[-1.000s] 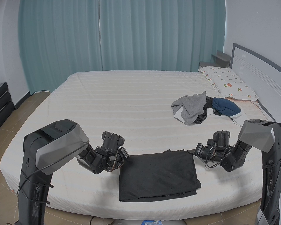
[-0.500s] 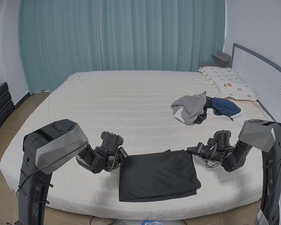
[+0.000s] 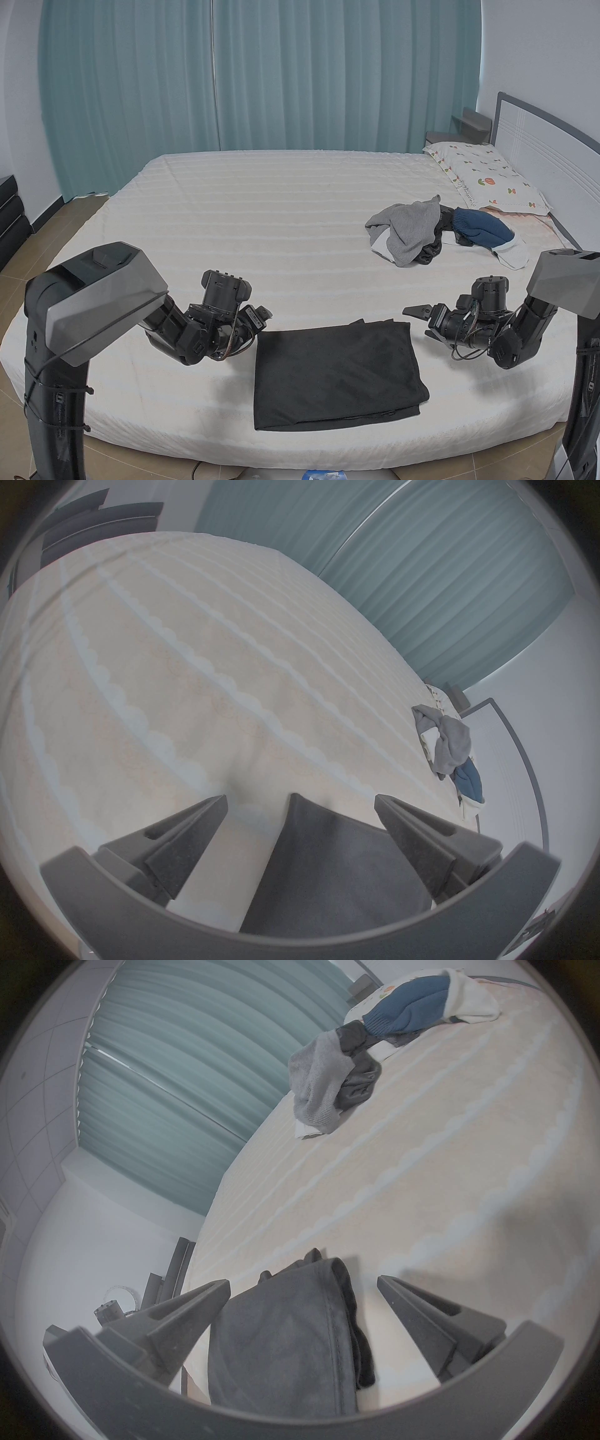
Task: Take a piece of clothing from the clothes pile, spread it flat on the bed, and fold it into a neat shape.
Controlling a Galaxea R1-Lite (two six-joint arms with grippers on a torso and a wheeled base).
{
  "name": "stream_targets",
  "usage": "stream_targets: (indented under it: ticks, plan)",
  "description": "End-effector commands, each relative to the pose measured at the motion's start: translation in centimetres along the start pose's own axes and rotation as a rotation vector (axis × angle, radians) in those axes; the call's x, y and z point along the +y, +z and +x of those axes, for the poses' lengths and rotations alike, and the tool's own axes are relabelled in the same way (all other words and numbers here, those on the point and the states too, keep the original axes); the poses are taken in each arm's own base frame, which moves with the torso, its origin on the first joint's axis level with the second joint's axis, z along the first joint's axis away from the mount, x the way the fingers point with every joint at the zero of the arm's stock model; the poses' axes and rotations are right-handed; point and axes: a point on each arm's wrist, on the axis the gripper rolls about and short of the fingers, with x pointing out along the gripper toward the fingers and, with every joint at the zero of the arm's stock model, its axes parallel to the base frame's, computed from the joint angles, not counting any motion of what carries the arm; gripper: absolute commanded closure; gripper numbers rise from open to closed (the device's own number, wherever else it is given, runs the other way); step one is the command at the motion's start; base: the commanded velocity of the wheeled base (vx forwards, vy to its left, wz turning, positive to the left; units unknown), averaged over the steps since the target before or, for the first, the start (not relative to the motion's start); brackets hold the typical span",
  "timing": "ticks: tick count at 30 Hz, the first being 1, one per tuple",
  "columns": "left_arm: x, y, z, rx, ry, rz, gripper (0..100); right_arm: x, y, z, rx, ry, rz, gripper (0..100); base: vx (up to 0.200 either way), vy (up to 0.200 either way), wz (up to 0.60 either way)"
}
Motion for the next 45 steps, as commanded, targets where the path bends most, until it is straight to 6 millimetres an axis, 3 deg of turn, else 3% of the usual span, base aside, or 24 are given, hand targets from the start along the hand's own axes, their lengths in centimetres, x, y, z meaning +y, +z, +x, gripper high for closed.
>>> stream_targets:
  ticks: [1,4,8,21,42,43,45]
  plan:
    - [0.0,0.6,-3.5,0.045,-0.057,-0.005,0,0.4,0.2,-3.1,-0.022,-0.006,0.034,0,0.0,0.0,0.0]
    - [0.7,-0.2,-4.5,0.139,-0.094,0.003,0,-0.2,-0.6,-4.2,-0.028,-0.011,0.057,0,0.0,0.0,0.0]
    - [1.4,-1.0,-4.5,0.16,-0.138,0.011,0,-0.9,-1.8,-5.2,-0.055,0.005,0.05,0,0.0,0.0,0.0]
    - [3.0,-4.8,-3.5,0.235,-0.173,0.217,0,-2.6,-3.5,-4.9,-0.062,0.02,0.121,0,0.0,0.0,0.0]
    - [2.8,-5.5,-2.2,0.243,-0.175,0.246,0,-2.3,-3.9,-5.2,-0.067,0.041,0.114,0,0.0,0.0,0.0]
    - [2.8,-5.5,-2.2,0.244,-0.176,0.244,100,-2.3,-3.9,-5.2,-0.07,0.044,0.112,0,0.0,0.0,0.0]
    - [2.8,-5.5,-2.2,0.243,-0.172,0.244,100,-2.3,-3.9,-5.2,-0.07,0.044,0.112,0,0.0,0.0,0.0]
